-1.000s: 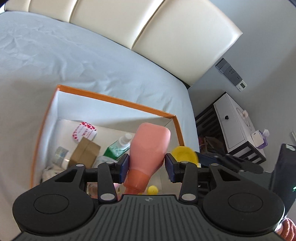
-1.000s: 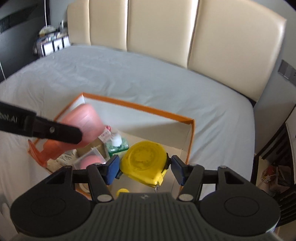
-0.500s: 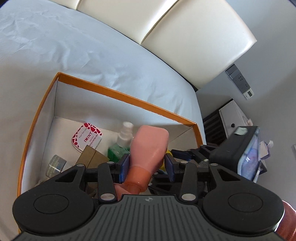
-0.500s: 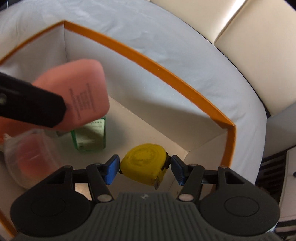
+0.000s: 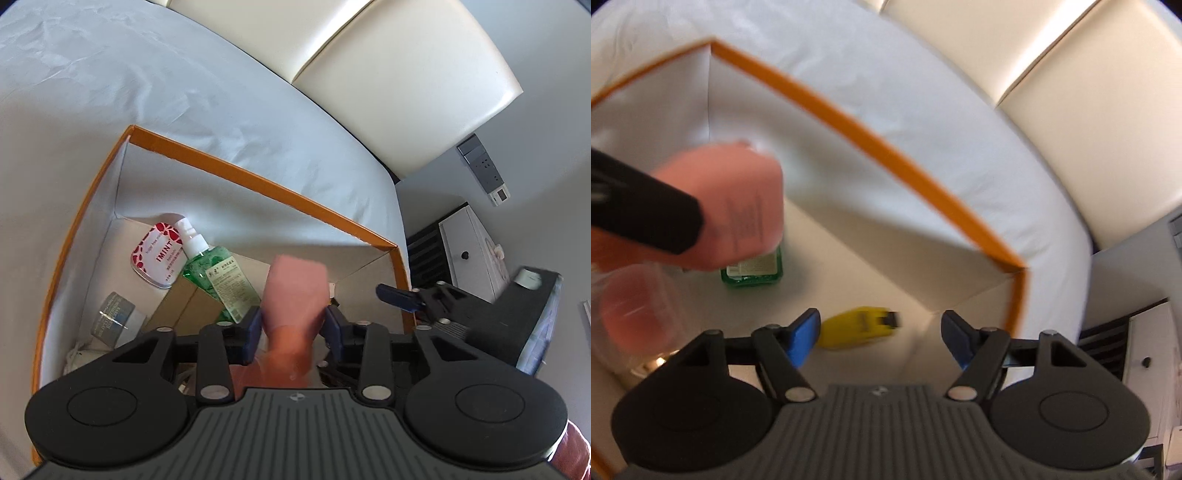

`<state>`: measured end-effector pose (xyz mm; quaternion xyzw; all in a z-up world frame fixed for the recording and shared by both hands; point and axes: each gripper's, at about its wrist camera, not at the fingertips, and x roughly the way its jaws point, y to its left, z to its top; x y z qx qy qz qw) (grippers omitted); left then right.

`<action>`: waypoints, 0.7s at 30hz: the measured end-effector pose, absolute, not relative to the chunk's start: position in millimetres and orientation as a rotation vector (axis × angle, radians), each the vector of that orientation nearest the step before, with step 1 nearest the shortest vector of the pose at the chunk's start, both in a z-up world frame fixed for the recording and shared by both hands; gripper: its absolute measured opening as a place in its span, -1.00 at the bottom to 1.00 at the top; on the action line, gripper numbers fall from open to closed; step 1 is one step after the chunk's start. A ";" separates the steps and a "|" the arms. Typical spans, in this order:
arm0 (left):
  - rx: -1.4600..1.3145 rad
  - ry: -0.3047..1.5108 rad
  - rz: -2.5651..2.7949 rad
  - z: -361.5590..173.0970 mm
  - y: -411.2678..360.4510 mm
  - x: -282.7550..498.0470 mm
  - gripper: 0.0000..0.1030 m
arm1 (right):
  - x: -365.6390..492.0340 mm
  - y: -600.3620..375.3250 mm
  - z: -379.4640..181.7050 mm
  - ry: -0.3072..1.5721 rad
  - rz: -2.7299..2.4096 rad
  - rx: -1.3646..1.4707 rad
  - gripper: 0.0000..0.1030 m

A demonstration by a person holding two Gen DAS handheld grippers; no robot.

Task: Organize rigid objects
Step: 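Lower both items into the box and open both grippers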

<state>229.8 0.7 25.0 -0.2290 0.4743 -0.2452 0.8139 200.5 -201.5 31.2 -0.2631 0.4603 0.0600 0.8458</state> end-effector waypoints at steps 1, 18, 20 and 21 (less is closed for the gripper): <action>-0.501 1.010 -0.539 26.4 -1.6 229.3 -0.47 | 193.7 -205.2 37.2 0.953 0.125 -0.546 0.39; -0.279 0.977 -0.533 41.5 -30.8 203.2 -0.50 | 143.3 -239.3 74.6 0.872 0.125 -0.475 0.38; -0.244 0.944 -0.528 50.1 -31.2 195.3 -0.50 | 141.6 -239.7 79.6 0.884 0.125 -0.446 0.38; -0.225 0.926 -0.528 55.4 -31.5 191.0 -0.50 | 142.2 -238.1 83.0 0.889 0.127 -0.431 0.39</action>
